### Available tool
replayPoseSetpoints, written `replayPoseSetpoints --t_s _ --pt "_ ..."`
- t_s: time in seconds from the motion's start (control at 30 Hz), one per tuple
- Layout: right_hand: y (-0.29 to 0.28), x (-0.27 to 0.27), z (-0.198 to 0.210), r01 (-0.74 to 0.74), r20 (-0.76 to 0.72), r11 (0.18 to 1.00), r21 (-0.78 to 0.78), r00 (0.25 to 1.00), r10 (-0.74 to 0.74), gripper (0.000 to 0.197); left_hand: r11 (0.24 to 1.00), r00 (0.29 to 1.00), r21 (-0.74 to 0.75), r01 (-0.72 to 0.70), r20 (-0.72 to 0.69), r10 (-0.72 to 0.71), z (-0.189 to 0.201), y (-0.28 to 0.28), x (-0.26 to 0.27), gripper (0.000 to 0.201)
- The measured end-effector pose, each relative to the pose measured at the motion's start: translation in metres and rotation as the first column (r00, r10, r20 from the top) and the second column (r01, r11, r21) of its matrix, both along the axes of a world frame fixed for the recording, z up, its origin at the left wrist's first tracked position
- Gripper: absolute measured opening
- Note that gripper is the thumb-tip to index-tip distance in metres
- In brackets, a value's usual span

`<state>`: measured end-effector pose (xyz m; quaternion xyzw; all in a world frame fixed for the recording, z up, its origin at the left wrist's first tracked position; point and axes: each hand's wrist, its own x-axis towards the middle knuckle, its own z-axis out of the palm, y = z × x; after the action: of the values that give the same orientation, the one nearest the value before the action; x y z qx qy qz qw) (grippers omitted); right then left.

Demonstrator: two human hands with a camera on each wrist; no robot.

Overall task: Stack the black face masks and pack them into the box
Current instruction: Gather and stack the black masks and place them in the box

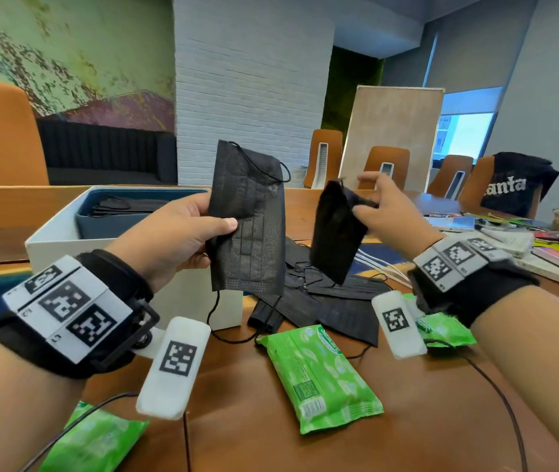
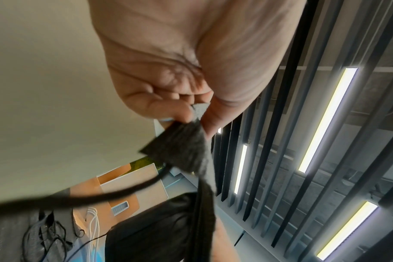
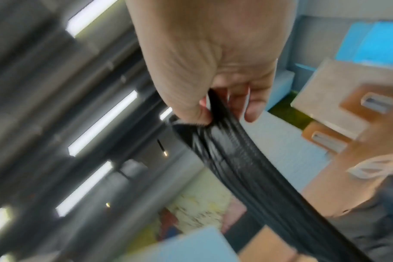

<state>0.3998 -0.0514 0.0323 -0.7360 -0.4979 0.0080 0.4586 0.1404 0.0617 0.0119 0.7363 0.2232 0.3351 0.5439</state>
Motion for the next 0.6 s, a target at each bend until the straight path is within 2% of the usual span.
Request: replayPoseSetpoints --t_s 0.1,0.27,0.43,0.6 --pt "-0.001 -0.013 0.014 -0.243 -0.261 0.963 0.119 0.928 0.267 0.052 0.999 0.999 0.041 -0.035 -0.031 0.036 0.000 0.000 -0.001 0.020" --pt "-0.014 -0.035 0.026 -0.447 -0.381 0.870 0.208 0.782 0.493 0.041 0.985 0.989 0.146 -0.091 -0.102 0.106 -0.002 0.000 -0.002 0.020" --pt "-0.007 -0.055 0.018 -0.519 -0.464 0.793 0.320 0.644 0.608 0.036 1.000 0.998 -0.013 0.022 -0.052 -0.023 -0.005 -0.006 0.002 0.024" --pt "0.014 -0.074 0.005 -0.447 -0.532 0.796 0.407 0.593 0.605 0.036 0.989 0.997 -0.134 0.063 0.045 -0.057 -0.001 -0.013 0.005 0.022"
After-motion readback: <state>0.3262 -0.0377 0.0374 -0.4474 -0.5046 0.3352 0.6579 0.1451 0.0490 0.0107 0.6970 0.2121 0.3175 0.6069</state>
